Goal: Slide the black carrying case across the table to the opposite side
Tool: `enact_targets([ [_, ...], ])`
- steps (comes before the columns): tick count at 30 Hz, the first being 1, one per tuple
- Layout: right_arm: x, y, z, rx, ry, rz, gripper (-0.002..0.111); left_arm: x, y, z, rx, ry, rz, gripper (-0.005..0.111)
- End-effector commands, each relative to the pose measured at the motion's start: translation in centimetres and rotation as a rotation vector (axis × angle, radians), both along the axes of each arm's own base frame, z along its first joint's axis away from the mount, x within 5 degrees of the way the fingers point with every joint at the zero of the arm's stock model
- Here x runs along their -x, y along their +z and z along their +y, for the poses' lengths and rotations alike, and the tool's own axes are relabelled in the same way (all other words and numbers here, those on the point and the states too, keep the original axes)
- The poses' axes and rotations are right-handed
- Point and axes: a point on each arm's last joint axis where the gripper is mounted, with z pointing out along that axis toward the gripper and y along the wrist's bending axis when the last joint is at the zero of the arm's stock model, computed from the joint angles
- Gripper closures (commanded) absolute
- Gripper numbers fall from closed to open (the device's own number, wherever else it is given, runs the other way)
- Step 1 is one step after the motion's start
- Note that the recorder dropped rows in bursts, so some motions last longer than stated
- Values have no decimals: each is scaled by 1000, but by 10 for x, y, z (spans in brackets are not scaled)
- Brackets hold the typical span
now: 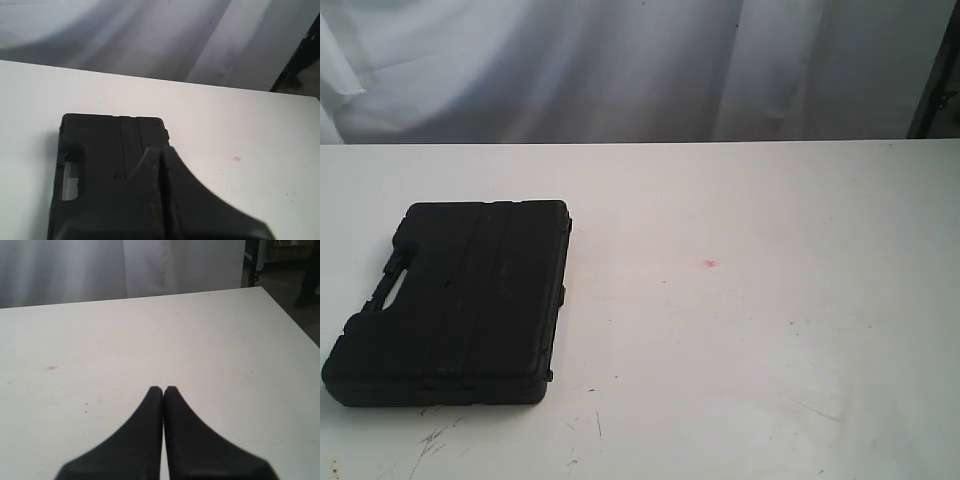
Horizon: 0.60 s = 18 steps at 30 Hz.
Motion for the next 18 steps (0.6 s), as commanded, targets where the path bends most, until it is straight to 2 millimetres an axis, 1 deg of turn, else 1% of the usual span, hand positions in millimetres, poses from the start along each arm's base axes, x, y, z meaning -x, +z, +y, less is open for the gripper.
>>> enact_targets([
  [1,0,-1,-1,15,-6,-5,108,0,0,3,-67,11,-24,107],
  [5,0,-1,-1,15,-6,-5,108,-1,0,8,-136,33,-42,107],
  [9,0,-1,-1,15,-6,-5,108,0,-10,13,-193,58,-45,107],
  [12,0,-1,-1,15,-6,-5,108,4,-23,18,-166,108,-65,107],
  [15,0,-1,-1,15,-6,-5,108,9,-37,23,-107,166,-134,107],
  [18,0,-1,-1,15,-6,-5,108,18,-54,27,-42,225,-197,107],
])
